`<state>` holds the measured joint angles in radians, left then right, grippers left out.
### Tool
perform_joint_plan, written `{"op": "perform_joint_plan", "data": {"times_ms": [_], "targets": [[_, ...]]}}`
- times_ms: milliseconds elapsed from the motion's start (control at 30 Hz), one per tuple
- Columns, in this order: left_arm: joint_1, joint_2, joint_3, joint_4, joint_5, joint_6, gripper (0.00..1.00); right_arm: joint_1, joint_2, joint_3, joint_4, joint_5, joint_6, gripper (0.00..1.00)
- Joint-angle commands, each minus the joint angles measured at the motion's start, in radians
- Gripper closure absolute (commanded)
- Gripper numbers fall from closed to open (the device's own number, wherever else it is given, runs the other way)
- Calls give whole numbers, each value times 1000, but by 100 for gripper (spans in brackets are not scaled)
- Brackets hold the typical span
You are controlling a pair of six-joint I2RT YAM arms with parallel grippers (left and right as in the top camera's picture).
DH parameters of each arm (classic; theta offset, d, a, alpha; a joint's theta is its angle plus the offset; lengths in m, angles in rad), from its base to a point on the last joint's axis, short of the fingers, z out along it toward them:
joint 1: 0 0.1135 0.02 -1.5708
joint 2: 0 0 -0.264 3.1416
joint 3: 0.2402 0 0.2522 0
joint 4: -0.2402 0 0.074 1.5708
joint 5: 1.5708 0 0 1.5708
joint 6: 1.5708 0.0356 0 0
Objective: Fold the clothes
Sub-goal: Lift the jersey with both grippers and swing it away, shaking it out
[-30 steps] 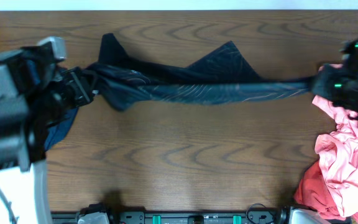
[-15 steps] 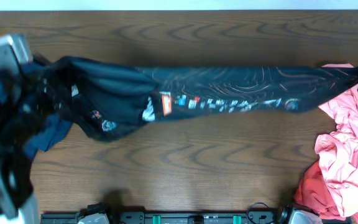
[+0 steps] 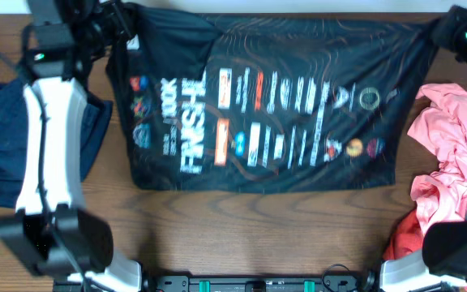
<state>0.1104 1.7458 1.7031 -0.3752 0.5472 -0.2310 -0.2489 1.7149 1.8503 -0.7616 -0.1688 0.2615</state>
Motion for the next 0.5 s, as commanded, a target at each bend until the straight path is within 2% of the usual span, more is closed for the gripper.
{"op": "perform_joint_plan", "data": {"times_ms": [0,100,233,333,467], "targets": [[3,11,68,94,-5,-30,94,5,-12,21,103,-9,111,99],[11,12,159,200,-5,-98,94,5,-15,103,164,10,127,99],[30,12,337,260,-5,-161,94,0,-16,275,137,100,127,99],[51,12,462,241,-4,-168,94,-8,-17,400,75,165,109,99],[72,4,537,63,111,-174,94,-16,-17,477,-57,220,58,99]]}}
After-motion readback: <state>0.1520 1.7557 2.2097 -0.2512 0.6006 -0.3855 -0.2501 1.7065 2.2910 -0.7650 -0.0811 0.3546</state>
